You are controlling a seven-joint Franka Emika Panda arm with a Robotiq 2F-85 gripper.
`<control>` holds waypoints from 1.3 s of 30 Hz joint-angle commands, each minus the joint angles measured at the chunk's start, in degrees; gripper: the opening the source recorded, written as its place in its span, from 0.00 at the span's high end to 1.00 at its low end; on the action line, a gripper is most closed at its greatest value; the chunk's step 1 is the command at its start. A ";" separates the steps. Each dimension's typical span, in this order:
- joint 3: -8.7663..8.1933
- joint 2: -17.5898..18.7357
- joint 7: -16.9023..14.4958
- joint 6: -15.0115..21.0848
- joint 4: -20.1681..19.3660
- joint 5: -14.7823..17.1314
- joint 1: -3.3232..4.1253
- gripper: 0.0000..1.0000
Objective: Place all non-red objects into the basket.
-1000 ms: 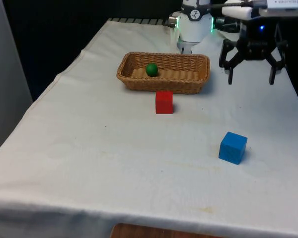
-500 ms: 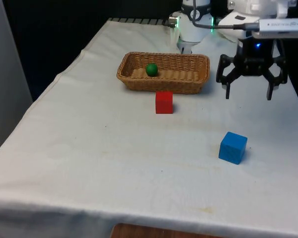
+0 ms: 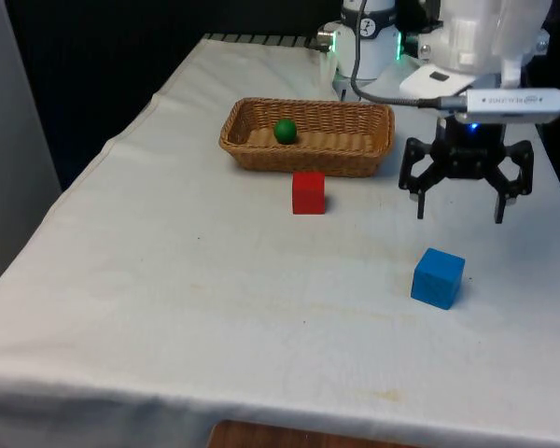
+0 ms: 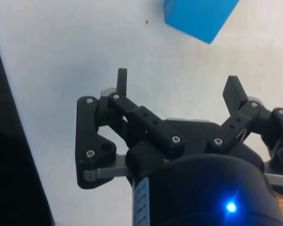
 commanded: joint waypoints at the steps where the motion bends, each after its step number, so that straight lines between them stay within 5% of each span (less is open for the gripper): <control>1: 0.40 0.97 -0.17 -0.17 0.97 0.80 -0.40 0.00; 2: 0.00 0.46 0.00 0.00 0.46 0.23 0.00 0.00; 8: 0.29 3.90 -0.11 -0.40 4.13 2.06 -0.74 0.00; 27: -0.80 7.91 1.15 -1.15 8.71 2.23 -1.03 0.00; 39: -1.32 13.98 2.81 -3.27 16.50 2.52 -1.49 0.00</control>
